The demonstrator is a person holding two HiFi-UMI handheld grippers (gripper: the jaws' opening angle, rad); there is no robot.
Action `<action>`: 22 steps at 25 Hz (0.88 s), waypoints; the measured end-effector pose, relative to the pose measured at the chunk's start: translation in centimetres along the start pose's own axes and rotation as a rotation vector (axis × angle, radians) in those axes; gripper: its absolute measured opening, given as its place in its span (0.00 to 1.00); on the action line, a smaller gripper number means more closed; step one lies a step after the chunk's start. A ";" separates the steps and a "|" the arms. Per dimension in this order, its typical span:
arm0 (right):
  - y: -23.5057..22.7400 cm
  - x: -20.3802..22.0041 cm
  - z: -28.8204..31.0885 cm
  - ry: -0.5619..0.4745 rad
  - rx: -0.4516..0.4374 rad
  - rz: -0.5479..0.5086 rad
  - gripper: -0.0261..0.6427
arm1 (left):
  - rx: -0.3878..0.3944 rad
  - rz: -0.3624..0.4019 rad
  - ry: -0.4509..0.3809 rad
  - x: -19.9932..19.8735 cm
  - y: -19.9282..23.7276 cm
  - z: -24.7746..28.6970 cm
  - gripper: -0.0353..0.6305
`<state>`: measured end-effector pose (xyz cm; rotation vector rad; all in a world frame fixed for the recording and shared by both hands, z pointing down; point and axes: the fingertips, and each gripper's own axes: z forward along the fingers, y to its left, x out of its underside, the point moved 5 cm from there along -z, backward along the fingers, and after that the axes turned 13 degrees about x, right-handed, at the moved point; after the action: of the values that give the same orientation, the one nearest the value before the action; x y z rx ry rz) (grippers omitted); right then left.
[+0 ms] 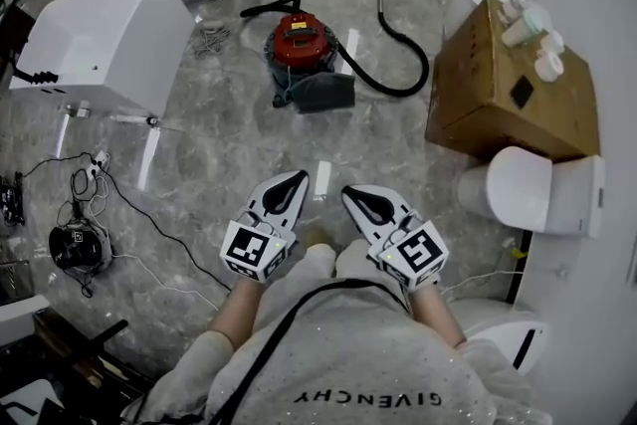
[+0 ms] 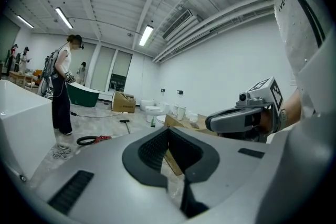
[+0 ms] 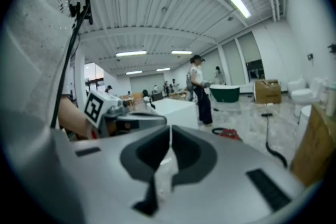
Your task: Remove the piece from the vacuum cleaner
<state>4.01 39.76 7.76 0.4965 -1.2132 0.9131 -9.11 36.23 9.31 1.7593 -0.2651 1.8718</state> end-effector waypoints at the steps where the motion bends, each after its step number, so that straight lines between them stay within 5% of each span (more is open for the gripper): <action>1: -0.3 -0.1 0.4 0.001 0.005 -0.019 0.06 | 0.000 -0.005 -0.002 -0.1 0.5 0.3 0.08; 22: -13.0 0.9 15.0 0.174 -0.122 -0.029 0.06 | -0.111 -0.161 0.076 2.3 15.0 10.5 0.08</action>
<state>6.06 21.37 15.01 0.3294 -1.0932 0.8343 -7.80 19.19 16.20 1.5835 -0.1891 1.7700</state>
